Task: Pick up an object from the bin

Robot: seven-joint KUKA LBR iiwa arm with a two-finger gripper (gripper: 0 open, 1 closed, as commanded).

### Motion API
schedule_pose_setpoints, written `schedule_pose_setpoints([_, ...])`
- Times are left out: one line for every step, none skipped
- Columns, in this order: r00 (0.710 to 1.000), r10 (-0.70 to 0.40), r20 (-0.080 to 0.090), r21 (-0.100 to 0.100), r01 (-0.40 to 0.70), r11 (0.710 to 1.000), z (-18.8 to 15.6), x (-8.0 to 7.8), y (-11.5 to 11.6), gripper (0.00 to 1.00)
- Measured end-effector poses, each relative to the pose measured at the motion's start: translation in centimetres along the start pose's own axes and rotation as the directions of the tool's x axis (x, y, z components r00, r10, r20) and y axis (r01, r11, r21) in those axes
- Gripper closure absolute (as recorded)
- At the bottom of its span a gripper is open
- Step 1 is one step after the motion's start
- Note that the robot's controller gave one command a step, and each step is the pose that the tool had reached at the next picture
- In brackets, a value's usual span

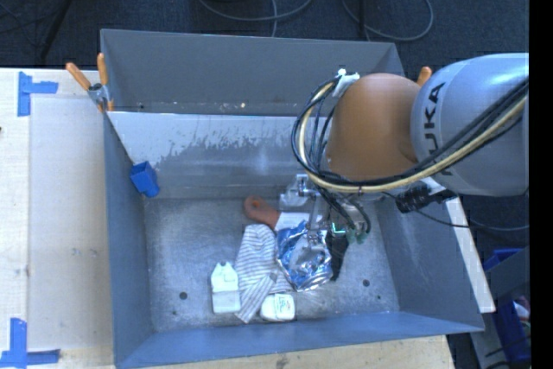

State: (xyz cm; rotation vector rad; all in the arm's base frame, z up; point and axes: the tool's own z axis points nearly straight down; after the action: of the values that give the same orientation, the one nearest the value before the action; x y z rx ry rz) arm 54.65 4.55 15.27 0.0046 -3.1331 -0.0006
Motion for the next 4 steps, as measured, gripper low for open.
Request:
schedule_pose_setpoints([1.000, 0.001, 0.007, 0.000, -0.001, 1.000, -0.3, -0.2, 0.0, 0.00])
schedule_pose_setpoints([0.957, -0.291, -0.005, -0.005, 0.291, 0.957, 6.6, -3.6, -0.2, 1.00])
schedule_pose_setpoints([0.957, -0.291, -0.005, -0.005, 0.291, 0.957, 6.6, -3.6, -0.2, 1.00])
schedule_pose_setpoints([0.958, -0.288, 0.009, -0.003, 0.288, 0.958, 6.4, -3.2, -0.3, 1.00])
